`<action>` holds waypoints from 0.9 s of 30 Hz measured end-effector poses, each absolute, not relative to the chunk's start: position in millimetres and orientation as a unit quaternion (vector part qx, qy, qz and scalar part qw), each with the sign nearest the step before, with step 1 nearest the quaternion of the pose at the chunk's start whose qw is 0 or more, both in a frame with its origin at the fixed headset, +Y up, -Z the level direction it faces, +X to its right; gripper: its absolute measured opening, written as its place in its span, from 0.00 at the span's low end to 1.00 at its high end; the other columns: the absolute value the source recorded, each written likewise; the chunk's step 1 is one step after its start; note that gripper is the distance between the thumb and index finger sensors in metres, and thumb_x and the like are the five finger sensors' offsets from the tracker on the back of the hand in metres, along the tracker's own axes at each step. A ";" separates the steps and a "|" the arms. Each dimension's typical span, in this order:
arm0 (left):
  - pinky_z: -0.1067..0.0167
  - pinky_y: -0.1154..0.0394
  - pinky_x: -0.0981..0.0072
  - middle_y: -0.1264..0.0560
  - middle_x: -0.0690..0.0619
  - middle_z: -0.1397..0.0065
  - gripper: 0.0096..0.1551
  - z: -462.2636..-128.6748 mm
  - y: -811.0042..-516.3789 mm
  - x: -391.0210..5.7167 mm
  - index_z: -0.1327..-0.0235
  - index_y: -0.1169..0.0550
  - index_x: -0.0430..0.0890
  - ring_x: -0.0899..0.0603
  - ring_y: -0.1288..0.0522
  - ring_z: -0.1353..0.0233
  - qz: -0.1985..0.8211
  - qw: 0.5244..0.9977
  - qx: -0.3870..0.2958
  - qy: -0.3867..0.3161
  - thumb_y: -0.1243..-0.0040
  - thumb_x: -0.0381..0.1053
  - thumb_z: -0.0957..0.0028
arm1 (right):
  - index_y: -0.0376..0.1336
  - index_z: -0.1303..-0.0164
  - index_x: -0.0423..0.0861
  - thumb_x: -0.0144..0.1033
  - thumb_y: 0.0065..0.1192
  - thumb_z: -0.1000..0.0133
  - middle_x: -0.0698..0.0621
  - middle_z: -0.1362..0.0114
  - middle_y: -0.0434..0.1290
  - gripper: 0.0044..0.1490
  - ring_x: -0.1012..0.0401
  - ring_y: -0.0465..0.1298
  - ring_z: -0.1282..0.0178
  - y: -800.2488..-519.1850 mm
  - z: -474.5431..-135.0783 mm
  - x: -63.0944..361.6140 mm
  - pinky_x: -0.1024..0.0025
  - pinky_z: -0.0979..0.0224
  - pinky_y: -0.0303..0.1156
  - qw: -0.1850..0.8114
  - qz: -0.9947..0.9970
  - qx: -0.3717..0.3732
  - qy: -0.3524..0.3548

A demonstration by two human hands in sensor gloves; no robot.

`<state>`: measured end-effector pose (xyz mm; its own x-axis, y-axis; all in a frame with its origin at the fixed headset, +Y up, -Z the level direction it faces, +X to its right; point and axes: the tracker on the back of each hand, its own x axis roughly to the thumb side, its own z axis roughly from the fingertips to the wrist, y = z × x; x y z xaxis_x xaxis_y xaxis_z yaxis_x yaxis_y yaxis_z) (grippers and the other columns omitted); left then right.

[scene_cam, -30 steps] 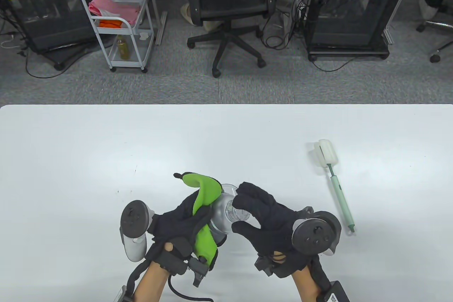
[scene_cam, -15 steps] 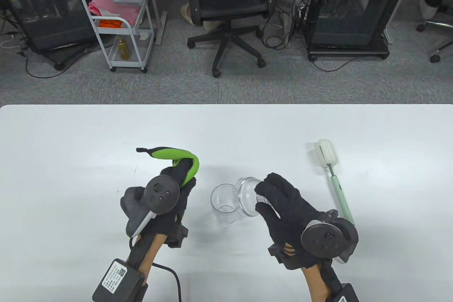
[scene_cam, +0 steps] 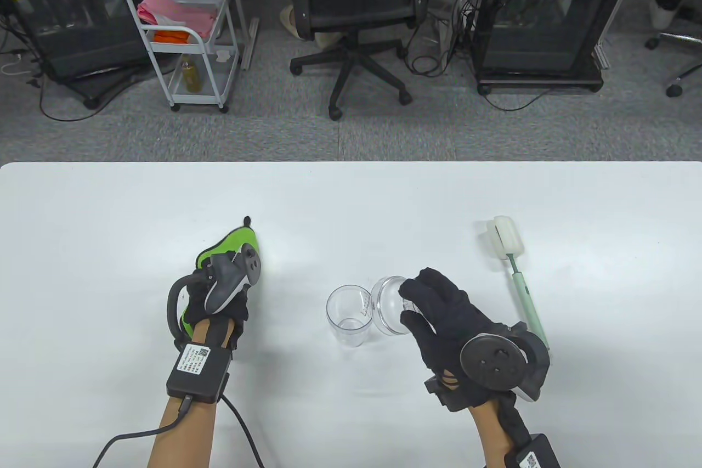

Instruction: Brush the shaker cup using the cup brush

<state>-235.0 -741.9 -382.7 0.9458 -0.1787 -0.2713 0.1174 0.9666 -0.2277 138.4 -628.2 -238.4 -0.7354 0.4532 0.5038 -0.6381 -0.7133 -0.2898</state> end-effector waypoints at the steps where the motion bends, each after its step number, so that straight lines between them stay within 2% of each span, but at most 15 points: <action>1: 0.32 0.24 0.42 0.32 0.41 0.20 0.46 -382.4 -741.8 -235.3 0.23 0.37 0.62 0.37 0.22 0.28 -0.070 0.980 -0.113 0.146 0.40 0.69 0.57 | 0.64 0.33 0.56 0.44 0.67 0.51 0.35 0.29 0.69 0.33 0.44 0.80 0.49 -628.4 -238.4 138.1 0.59 0.49 0.81 0.302 0.903 0.203 -0.227; 7: 0.28 0.36 0.30 0.47 0.38 0.12 0.61 -375.3 -735.1 -236.5 0.18 0.49 0.57 0.25 0.37 0.18 -0.055 0.978 -0.156 0.126 0.41 0.76 0.64 | 0.64 0.33 0.56 0.45 0.66 0.51 0.35 0.29 0.69 0.33 0.44 0.80 0.49 -628.4 -237.4 138.4 0.59 0.49 0.81 0.305 0.903 0.202 -0.226; 13: 0.28 0.40 0.26 0.51 0.38 0.11 0.61 -366.8 -717.4 -243.2 0.18 0.50 0.56 0.23 0.43 0.16 -0.023 0.979 -0.163 0.122 0.44 0.77 0.63 | 0.64 0.33 0.56 0.45 0.66 0.51 0.35 0.29 0.69 0.33 0.44 0.80 0.49 -628.5 -237.8 141.5 0.59 0.49 0.81 0.313 0.901 0.197 -0.227; 18: 0.28 0.39 0.27 0.49 0.39 0.11 0.56 -352.9 -685.8 -245.3 0.18 0.47 0.56 0.24 0.42 0.16 -0.005 0.989 -0.096 0.115 0.46 0.74 0.59 | 0.64 0.33 0.56 0.45 0.66 0.51 0.35 0.29 0.69 0.33 0.44 0.80 0.49 -627.7 -237.8 143.8 0.59 0.49 0.81 0.312 0.902 0.192 -0.228; 22: 0.30 0.36 0.29 0.44 0.38 0.13 0.48 -329.0 -653.3 -232.5 0.20 0.44 0.54 0.26 0.36 0.18 0.027 0.997 -0.003 0.066 0.47 0.67 0.53 | 0.64 0.32 0.56 0.45 0.66 0.51 0.35 0.28 0.69 0.33 0.44 0.80 0.49 -629.1 -239.2 145.7 0.59 0.49 0.81 0.302 0.908 0.184 -0.227; 27: 0.30 0.35 0.31 0.42 0.38 0.14 0.47 -287.2 -626.8 -212.5 0.19 0.45 0.53 0.26 0.35 0.19 0.057 0.995 0.084 -0.004 0.48 0.67 0.52 | 0.64 0.32 0.55 0.44 0.65 0.51 0.34 0.28 0.68 0.33 0.43 0.80 0.48 -635.8 -242.2 144.3 0.58 0.49 0.81 0.289 0.916 0.178 -0.213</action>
<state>-212.5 -626.8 -287.2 0.9935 0.1126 0.0170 -0.1138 0.9794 0.1669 144.3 -635.8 -242.2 -0.7700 0.4542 0.4482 -0.6051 -0.7427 -0.2870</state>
